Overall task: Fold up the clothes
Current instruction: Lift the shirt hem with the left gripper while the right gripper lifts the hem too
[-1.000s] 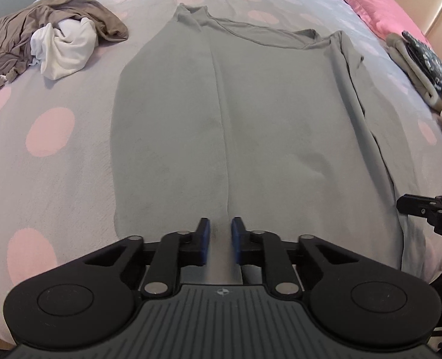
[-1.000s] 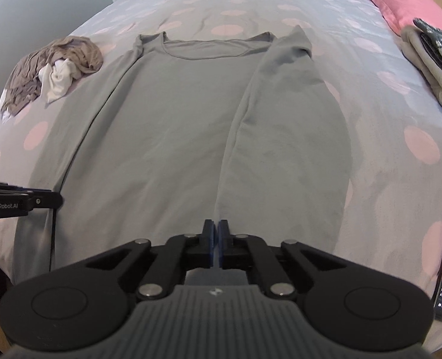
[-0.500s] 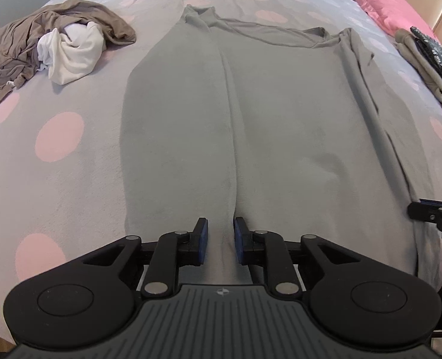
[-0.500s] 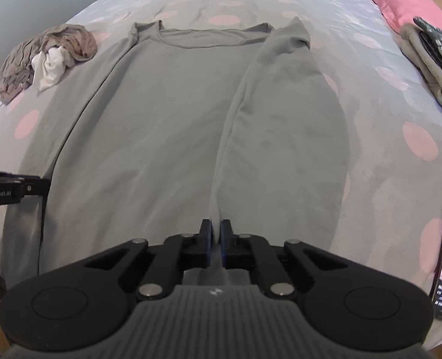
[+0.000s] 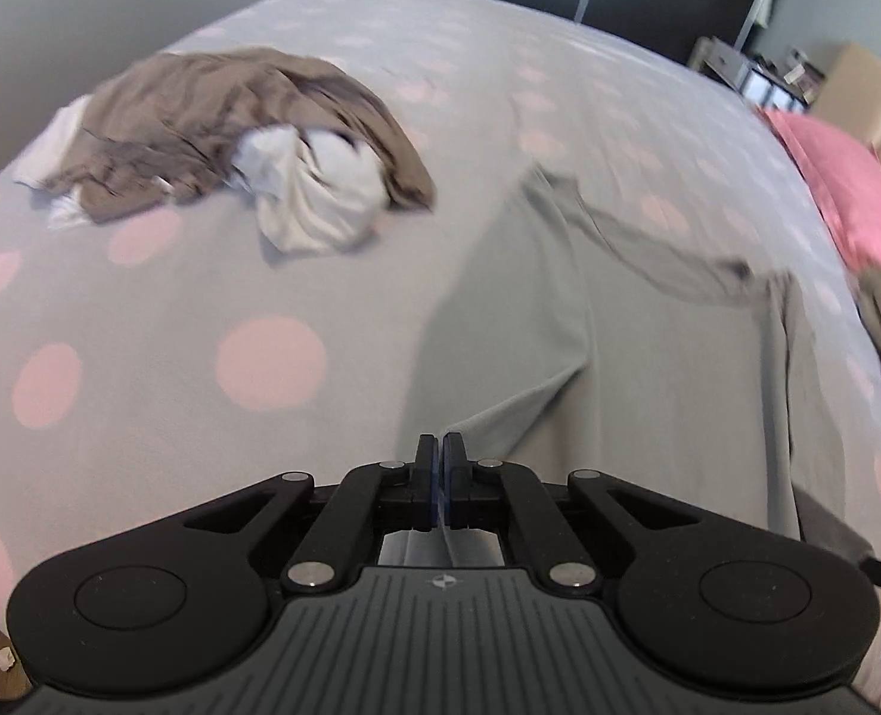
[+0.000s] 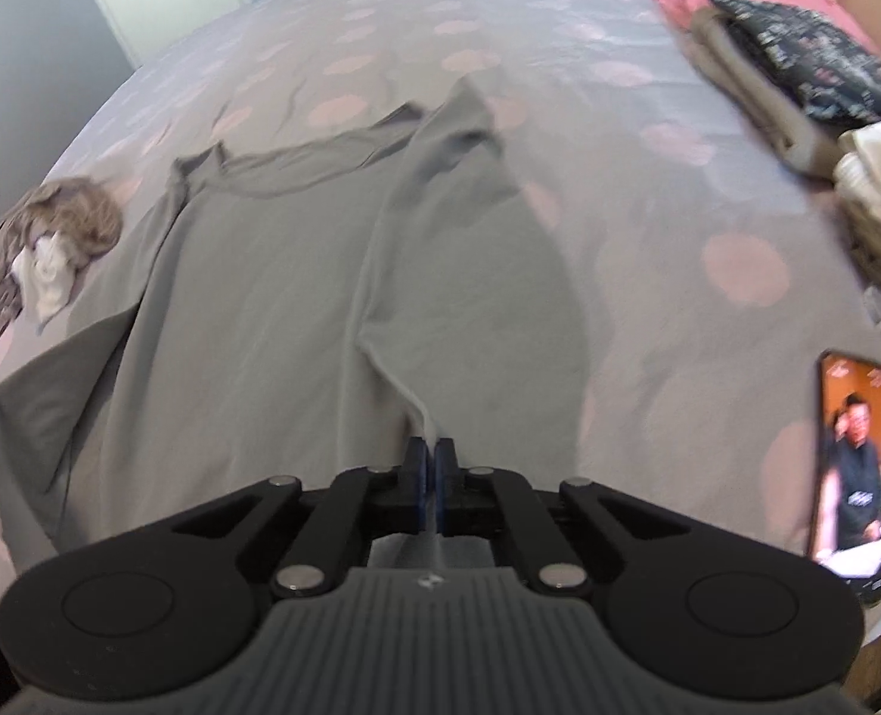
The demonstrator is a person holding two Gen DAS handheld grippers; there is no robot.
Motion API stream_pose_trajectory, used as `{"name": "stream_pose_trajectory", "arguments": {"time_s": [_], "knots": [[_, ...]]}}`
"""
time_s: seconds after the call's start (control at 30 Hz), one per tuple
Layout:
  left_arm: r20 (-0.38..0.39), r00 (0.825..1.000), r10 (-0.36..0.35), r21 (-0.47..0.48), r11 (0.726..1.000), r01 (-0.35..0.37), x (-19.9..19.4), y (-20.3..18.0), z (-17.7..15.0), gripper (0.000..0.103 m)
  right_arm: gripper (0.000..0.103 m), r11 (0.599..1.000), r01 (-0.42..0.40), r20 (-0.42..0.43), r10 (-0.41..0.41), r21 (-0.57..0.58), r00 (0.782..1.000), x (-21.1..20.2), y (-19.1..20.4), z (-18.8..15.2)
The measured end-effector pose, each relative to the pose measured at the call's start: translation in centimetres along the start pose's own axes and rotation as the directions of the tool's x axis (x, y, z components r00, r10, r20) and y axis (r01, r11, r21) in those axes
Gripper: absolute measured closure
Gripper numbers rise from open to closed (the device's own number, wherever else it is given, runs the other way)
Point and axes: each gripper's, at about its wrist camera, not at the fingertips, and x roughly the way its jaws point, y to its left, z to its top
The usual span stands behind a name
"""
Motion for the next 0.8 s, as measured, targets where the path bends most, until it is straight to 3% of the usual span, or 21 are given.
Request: {"name": "stream_pose_trajectory", "arguments": {"time_s": [0.23, 0.47, 0.67, 0.8], "knots": [[0.08, 0.994, 0.071, -0.005, 0.997, -0.071, -1.0, 3.2, 6.8, 0.103, 0.1, 0.984, 0.176, 0.118, -0.175, 0.004, 0.977, -3.1, -4.2, 8.1], [0.117, 0.982, 0.15, -0.082, 0.987, -0.141, 0.2, 7.3, 13.7, 0.103, 0.1, 0.929, 0.364, 0.187, -0.371, 0.071, 0.91, -4.0, -9.8, 16.9], [0.127, 0.962, 0.243, -0.124, 0.966, -0.228, 1.7, 10.6, 19.4, 0.103, 0.1, 0.853, 0.489, 0.127, -0.514, 0.183, 0.849, -1.9, -16.0, 23.4], [0.057, 0.947, 0.317, -0.143, 0.941, -0.307, 4.5, 12.8, 21.6, 0.103, 0.101, 0.806, 0.533, 0.023, -0.557, 0.257, 0.83, 1.2, -20.4, 25.1]]}}
